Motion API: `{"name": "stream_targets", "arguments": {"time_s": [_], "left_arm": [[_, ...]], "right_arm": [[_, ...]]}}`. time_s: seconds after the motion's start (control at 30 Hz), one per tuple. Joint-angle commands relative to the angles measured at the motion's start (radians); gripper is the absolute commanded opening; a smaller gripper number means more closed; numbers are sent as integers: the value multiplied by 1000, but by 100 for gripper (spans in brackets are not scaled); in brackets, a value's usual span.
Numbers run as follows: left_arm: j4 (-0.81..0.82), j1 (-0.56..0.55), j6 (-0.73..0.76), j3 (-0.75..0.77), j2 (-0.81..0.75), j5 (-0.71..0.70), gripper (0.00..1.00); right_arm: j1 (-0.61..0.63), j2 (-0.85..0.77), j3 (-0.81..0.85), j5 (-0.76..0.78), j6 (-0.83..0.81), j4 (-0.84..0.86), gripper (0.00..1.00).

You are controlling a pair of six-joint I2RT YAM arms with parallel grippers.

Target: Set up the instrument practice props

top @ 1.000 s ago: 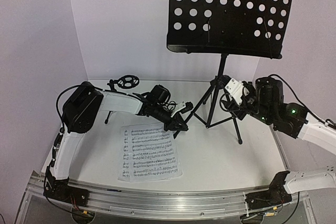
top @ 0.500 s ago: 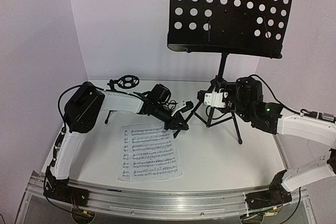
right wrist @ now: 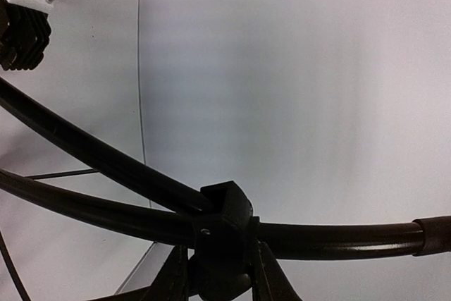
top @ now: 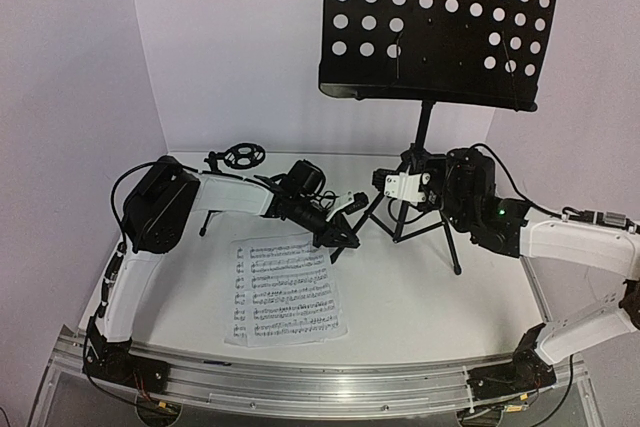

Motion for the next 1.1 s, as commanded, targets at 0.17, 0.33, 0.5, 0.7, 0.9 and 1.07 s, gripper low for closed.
{"name": "stream_targets", "arguments": {"time_s": [0.17,0.33,0.5,0.7,0.9,1.07], "left_arm": [[-22,22,-2,32,22,-19,0],[-26,22,-7,26,21,-16,0],[-11,22,-19,12,21,-17,0],[7,23,-30,-4,22,-26,0],[36,23,-45,-19,18,-32,0],[54,23,-54,-22,17,-30,0]], "right_arm": [[-19,-5,-20,9,52,47,0],[-24,-6,-15,15,222,49,0],[-24,-2,-5,87,606,49,0],[-23,-20,-43,121,1113,48,0],[-23,-12,-70,129,1595,1,0],[-22,-20,-88,108,1947,-70,0]]}}
